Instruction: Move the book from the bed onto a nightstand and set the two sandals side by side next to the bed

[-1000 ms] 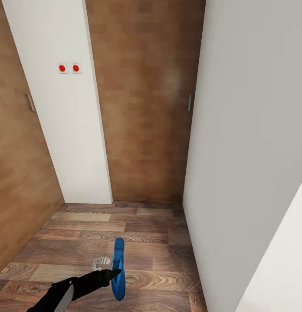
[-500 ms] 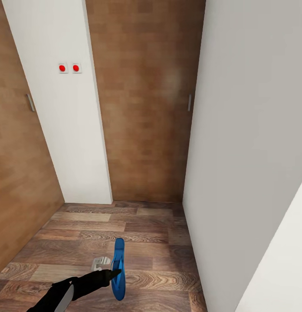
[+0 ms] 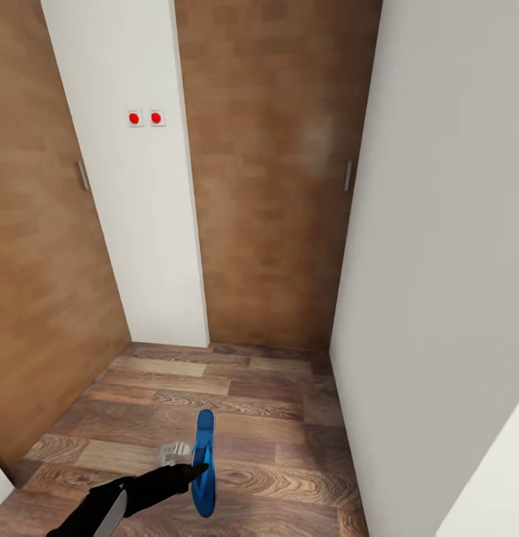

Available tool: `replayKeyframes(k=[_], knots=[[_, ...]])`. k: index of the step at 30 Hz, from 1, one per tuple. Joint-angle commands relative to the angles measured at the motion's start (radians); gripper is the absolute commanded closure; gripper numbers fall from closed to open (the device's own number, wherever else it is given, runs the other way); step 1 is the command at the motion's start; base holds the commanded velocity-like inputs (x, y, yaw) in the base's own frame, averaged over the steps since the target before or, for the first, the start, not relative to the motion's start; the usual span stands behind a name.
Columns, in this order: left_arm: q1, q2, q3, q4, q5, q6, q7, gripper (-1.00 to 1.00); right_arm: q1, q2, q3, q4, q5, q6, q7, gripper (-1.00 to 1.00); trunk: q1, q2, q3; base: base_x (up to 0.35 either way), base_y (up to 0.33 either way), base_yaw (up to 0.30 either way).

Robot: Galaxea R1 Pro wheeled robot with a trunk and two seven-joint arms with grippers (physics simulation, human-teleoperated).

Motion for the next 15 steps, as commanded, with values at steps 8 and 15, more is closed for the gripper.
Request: replayKeyframes(k=[8,15], knots=[[-0.001,0.0,0.002,0.0,0.007,0.01,-0.003,1.0,0.0,0.0,-0.001,-0.001,-0.005,0.007,0.001,-1.0,0.0,0.0,-0.004,0.0,0.0,0.274],[-0.001,0.0,0.002,0.0,0.007,0.01,-0.003,1.0,0.0,0.0,-0.001,-0.001,-0.005,0.007,0.001,-1.0,0.0,0.0,-0.005,0.0,0.0,0.277]])
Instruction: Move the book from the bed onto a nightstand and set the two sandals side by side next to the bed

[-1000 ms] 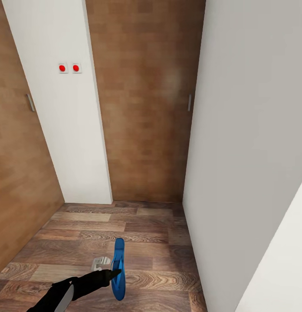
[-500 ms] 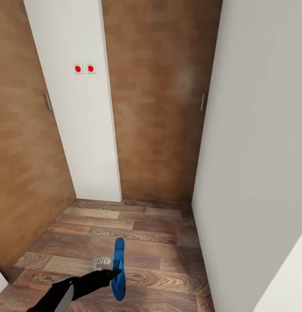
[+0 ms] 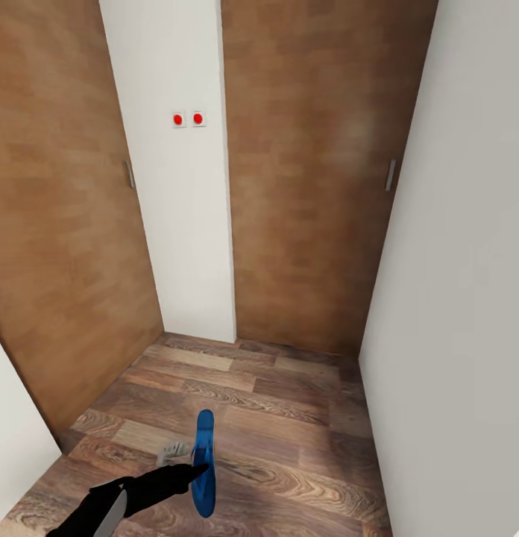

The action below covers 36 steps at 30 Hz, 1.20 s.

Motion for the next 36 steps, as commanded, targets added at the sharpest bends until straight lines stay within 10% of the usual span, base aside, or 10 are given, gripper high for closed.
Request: replayKeyframes(k=[1,36], knots=[[-0.001,0.0,0.002,0.0,0.008,0.01,-0.003,1.0,0.0,0.0,-0.001,-0.001,-0.005,0.007,0.001,-1.0,0.0,0.0,-0.001,0.0,0.0,0.274],[-0.001,0.001,0.003,-0.001,0.009,0.013,-0.013,1.0,0.0,0.0,-0.001,-0.001,-0.005,0.007,0.001,-1.0,0.0,0.0,-0.003,0.0,0.0,0.085]])
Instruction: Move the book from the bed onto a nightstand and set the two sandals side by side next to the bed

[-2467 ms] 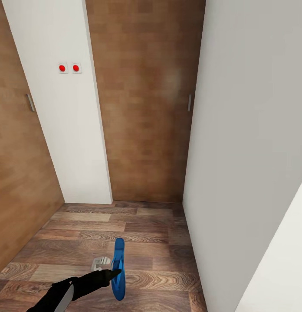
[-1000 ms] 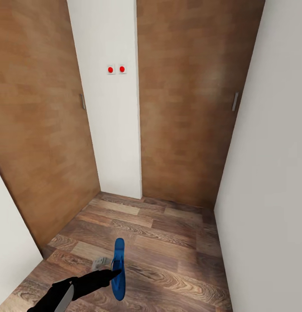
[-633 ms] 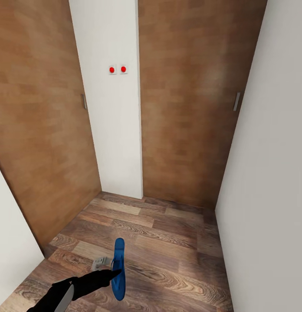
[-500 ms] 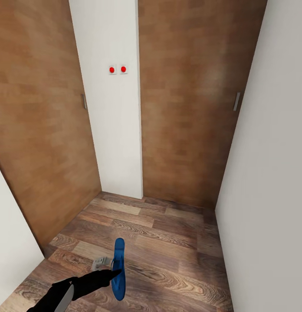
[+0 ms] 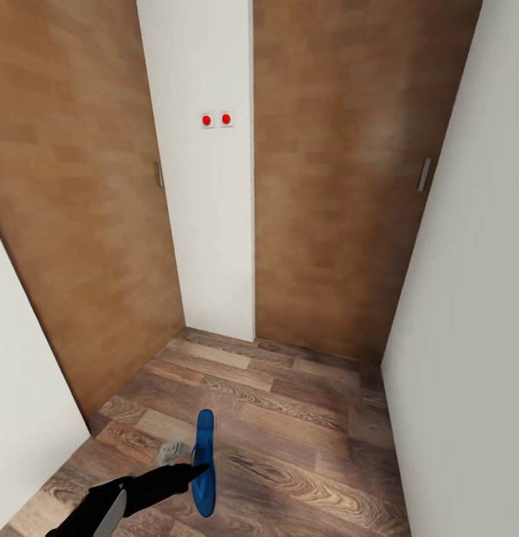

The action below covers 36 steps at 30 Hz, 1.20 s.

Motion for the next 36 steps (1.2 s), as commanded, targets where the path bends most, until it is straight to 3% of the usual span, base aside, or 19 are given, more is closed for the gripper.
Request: replayKeyframes(k=[1,24,36], knots=[[-0.001,0.0,0.001,0.0,0.007,0.01,-0.003,1.0,0.0,0.0,-0.001,-0.001,-0.005,0.007,0.001,-1.0,0.0,0.0,-0.001,0.0,0.0,0.264],[-0.001,-0.002,0.0,0.002,0.007,0.01,0.001,1.0,0.001,-0.002,-0.003,-0.001,-0.005,0.007,0.002,-1.0,0.0,0.0,-0.01,0.0,0.0,0.275],[-0.001,-0.021,0.001,0.034,0.004,0.007,0.005,1.0,0.001,-0.003,-0.004,-0.002,-0.005,-0.007,0.003,-1.0,0.0,0.0,-0.018,0.0,0.0,0.263]])
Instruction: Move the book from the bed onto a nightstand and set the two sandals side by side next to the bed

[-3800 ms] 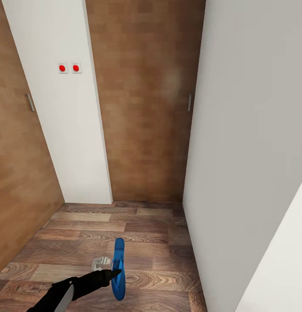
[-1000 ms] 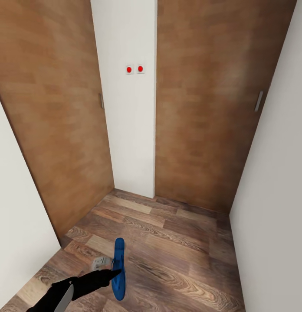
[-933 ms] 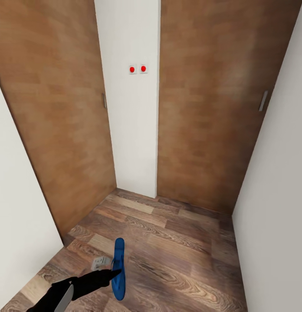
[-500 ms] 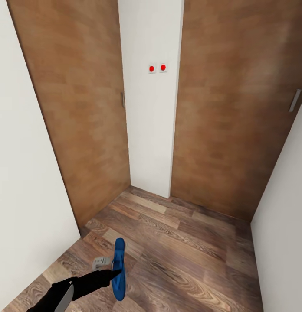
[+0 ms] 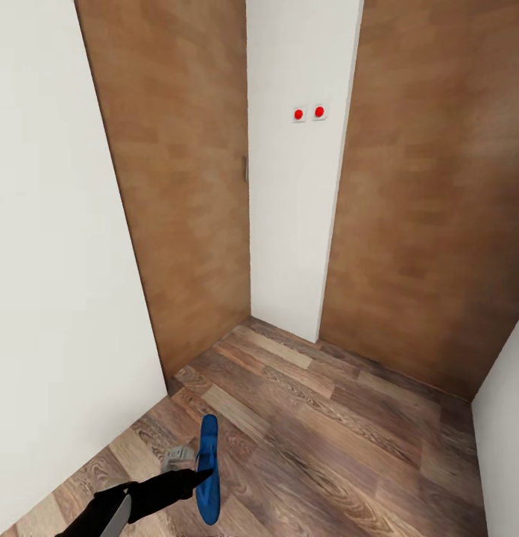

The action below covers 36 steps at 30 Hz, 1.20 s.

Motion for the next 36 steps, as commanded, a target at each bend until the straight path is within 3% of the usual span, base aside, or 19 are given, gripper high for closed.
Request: replayKeyframes(k=[1,6,14,26,36], knots=[[-0.001,0.0,0.002,0.0,0.007,0.01,-0.003,1.0,0.0,0.0,-0.002,-0.001,-0.005,-0.007,0.001,-1.0,0.0,0.0,-0.001,0.0,0.0,0.138],[-0.001,-0.001,0.001,0.001,0.006,0.01,-0.003,1.0,0.0,0.0,-0.001,-0.001,-0.005,-0.054,0.002,-1.0,0.0,0.0,-0.002,0.0,0.0,0.052],[-0.001,-0.001,0.002,0.001,0.006,0.01,-0.003,1.0,0.0,0.0,-0.001,-0.001,-0.005,-0.058,0.002,-1.0,0.0,0.0,-0.002,0.0,0.0,0.027],[-0.001,-0.002,0.001,0.002,0.006,0.01,-0.003,1.0,0.0,0.0,-0.001,0.0,-0.005,-0.058,0.0,-1.0,0.0,0.0,-0.002,0.0,0.0,0.265],[-0.001,-0.001,0.0,0.018,0.003,0.007,-0.005,1.0,0.0,0.0,-0.004,-0.001,-0.005,-0.059,-0.001,-1.0,-0.038,0.07,0.03,0.0,0.0,0.291]])
